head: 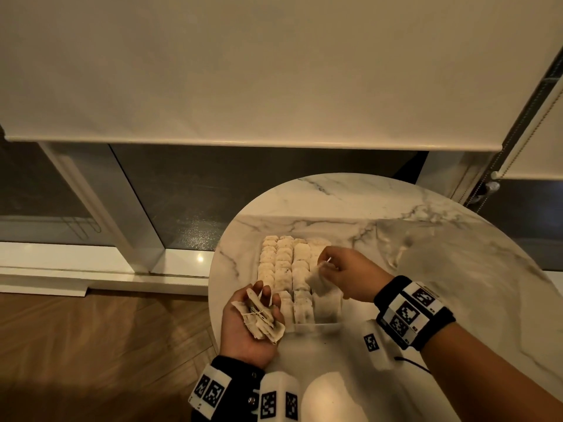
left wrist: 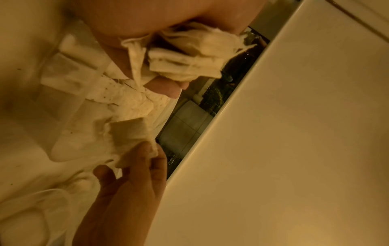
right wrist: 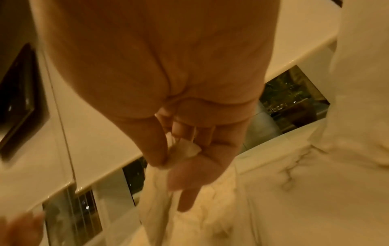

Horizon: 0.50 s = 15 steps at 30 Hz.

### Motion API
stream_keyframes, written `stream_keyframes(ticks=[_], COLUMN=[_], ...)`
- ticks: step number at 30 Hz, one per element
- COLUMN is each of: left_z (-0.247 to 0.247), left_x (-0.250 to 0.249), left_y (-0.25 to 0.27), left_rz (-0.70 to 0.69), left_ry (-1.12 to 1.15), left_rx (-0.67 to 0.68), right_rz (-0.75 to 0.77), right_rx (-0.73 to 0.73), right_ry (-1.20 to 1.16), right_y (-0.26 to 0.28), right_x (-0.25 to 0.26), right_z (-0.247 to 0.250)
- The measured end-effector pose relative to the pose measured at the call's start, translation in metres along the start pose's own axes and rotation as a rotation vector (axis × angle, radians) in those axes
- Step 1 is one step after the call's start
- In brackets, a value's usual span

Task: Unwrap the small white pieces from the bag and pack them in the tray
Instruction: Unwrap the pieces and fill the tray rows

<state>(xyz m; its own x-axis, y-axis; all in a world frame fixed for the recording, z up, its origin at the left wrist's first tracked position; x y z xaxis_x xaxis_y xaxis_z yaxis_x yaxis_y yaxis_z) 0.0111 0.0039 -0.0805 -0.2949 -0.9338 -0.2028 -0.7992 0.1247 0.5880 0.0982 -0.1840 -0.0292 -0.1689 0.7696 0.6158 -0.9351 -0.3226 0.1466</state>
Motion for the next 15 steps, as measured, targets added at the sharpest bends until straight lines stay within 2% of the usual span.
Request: stream_keyframes(ticks=[3, 9, 12, 15], left_z=[0.001, 0.003, 0.002, 0.003], left_x=[0.002, 0.001, 0.001, 0.002], left_y=[0.001, 0.000, -0.002, -0.002], left_rz=[0.009, -0.001, 0.003, 0.000], left_ry=[0.002, -0.007, -0.011, -0.006], left_rx=[0.012, 0.021, 0.033, 0.039], right_rz=[0.007, -0.021, -0.019, -0.024], right_rx=[0.127, 0.376, 0.427, 0.400], right_ry=[0.269, 0.480, 0.562, 0.623], right_y=[-0.005, -0.007, -0.011, -0.011], right_x=[-0.001, 0.004, 0.008, 0.011], right_z=[-0.009, -0.022, -0.029, -0.034])
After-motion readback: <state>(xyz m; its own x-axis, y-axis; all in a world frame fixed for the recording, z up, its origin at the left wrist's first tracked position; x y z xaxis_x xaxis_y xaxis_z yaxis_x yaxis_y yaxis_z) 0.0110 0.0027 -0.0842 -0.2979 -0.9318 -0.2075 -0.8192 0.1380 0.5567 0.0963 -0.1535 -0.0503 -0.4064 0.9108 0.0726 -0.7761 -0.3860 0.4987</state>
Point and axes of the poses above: each hand's wrist, its own y-axis away from the middle knuckle, its own z-axis out of the back of the hand, x = y × z, the point moved 3 cm from there along -y, towards the middle knuckle, and after that the axes turned 4 degrees about y, right-handed, at the moved point
